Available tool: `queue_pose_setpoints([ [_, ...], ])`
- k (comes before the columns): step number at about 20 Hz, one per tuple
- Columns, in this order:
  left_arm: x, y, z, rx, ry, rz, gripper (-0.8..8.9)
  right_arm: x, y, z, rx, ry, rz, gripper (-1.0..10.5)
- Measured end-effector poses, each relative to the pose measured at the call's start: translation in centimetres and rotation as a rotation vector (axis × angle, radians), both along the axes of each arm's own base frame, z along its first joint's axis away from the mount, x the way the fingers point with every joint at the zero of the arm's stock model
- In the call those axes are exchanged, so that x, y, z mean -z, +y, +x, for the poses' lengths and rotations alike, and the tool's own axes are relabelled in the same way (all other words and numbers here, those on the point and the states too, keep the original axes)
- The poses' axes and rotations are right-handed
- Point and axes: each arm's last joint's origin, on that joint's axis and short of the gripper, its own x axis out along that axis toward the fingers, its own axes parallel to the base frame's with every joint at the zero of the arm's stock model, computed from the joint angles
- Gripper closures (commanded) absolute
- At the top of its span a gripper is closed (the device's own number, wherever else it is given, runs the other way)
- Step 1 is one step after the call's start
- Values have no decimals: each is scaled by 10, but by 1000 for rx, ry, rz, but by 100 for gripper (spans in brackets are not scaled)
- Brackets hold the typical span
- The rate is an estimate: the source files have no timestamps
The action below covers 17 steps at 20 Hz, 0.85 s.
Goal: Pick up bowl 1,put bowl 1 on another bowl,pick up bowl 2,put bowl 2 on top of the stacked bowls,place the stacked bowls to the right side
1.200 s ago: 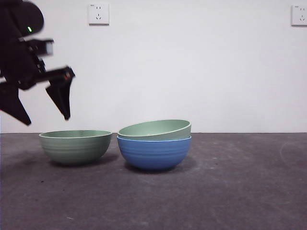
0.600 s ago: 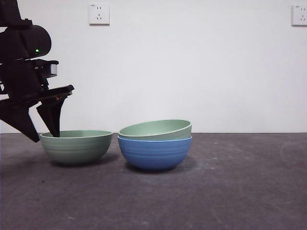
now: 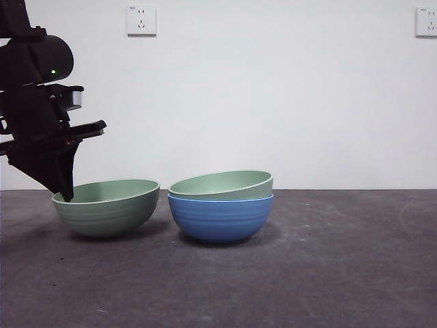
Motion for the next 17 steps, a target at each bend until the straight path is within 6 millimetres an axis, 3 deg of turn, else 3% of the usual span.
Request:
queue_pose_setpoints([
  [2, -11, 1, -5, 0, -22, -4, 822, 1, 0, -1, 0, 14, -8, 693],
  [5, -48, -4, -20, 27, -77, -25, 822, 1, -1, -1, 0, 15, -8, 693],
  [8, -87, -24, -34, 95, -175, -46, 822, 1, -1, -1, 0, 15, -8, 693],
  [10, -101, -46, -39, 164, -203, -59, 821, 1, -1, -1, 0, 16, -9, 693],
  [14, -99, -88, -45, 271, -251, -62, 821, 3, -1, -2, 0, 38, -21, 693],
  [17, -83, -107, -38, 296, -232, -62, 821, 4, -2, -4, 0, 55, -30, 693],
])
